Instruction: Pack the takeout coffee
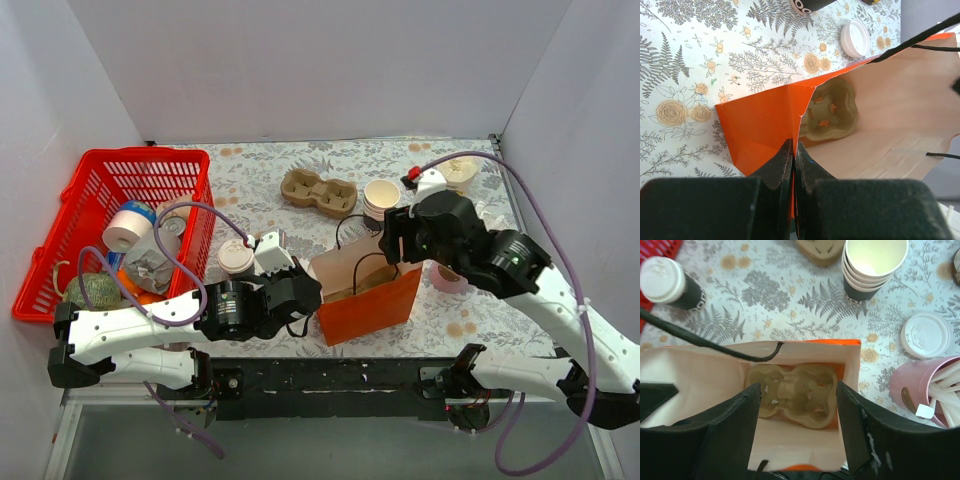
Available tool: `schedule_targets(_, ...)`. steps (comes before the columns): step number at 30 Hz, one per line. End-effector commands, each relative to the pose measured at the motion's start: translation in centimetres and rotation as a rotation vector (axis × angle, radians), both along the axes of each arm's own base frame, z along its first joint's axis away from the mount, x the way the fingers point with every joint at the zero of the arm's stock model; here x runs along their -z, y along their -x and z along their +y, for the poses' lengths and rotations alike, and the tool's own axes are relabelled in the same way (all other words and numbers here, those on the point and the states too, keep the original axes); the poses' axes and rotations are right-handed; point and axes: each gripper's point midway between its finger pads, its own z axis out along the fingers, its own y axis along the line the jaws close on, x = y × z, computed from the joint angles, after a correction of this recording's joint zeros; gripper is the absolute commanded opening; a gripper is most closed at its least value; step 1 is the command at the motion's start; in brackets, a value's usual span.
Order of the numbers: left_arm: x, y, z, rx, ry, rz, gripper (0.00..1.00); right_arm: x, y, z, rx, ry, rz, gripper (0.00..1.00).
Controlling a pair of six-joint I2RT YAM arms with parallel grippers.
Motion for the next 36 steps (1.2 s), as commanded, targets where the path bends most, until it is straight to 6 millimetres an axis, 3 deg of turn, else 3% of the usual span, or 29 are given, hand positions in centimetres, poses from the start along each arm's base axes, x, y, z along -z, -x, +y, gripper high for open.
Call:
schedule_targets(1,-1.1,-0.5,0.2,-0.107,0.118,0.032,0.0,-4.1,0.5,-0.4,-0.012,-0.123,-0.101,0.72)
schedule_targets(3,-1.3,-0.5,0.2,-0.106,0.115,0.028,0.0,-4.9,1.0,-1.2,0.008,-0.164,-0.113,0.82)
schedule_targets(5,-1.4,-0.6,0.2,-0.105,0.106,0.024,0.0,-5.1,1.3,-2.8,0.079,-0.18,-0.122,0.84)
schedule_targets(7,-1.5,-0.5,0.2,-0.094,0.105,0.023,0.08,-4.0,1.6,-4.5,0.14,-0.131,-0.092,0.85)
schedule_targets(10,-2.3,-0.2,-0.1,-0.019,0.096,-0.01,0.52,-3.0,1.7,-6.3,0.268,-0.096,-0.046,0.85)
schedule_targets(11,-2.4,0.0,0.1,0.023,0.057,-0.035,0.62,-2.0,1.9,-6.9,0.31,-0.056,-0.004,0.85)
schedule_targets(12,-3.2,0.1,0.1,0.047,0.073,-0.057,0.81,-1.8,2.0,-7.1,0.321,-0.046,0.007,0.85)
schedule_targets(14,-4.1,0.5,0.2,0.106,0.069,-0.078,0.96,-1.3,1.8,-6.9,0.321,-0.019,0.023,0.86)
schedule_targets(20,-8.7,0.6,2.1,0.188,0.062,-0.213,0.98,0.4,0.7,-5.9,0.346,0.047,0.059,0.82)
schedule_targets(23,-9.9,-0.3,3.6,0.128,0.024,-0.244,0.98,1.4,0.5,-5.2,0.325,0.08,0.088,0.71)
schedule_targets(26,-10.0,-0.6,4.6,0.053,0.038,-0.205,0.98,2.8,0.8,-4.7,0.281,0.1,0.127,0.68)
schedule_targets(27,-9.9,-0.6,4.7,0.044,0.045,-0.199,0.98,3.8,0.8,-5.0,0.284,0.121,0.139,0.61)
schedule_targets(29,-9.7,-0.5,5.0,0.038,0.054,-0.188,0.98,4.0,0.4,-4.7,0.256,0.115,0.13,0.48)
schedule_targets(30,-9.6,-0.5,5.1,0.035,0.055,-0.186,0.98,4.2,0.0,-4.9,0.257,0.115,0.128,0.32)
schedule_targets(32,-9.6,-0.4,5.6,0.03,0.061,-0.183,0.98,3.7,-0.9,-4.3,0.199,0.1,0.098,0.15)
schedule_targets(33,-9.6,-0.4,5.8,0.025,0.062,-0.182,0.98,3.4,-1.5,-4.3,0.182,0.099,0.079,0.02)
schedule_targets(36,-9.7,-0.2,6.3,0.02,0.081,-0.174,0.98,2.2,-2.1,-1.9,-0.021,0.073,0.017,0.01)
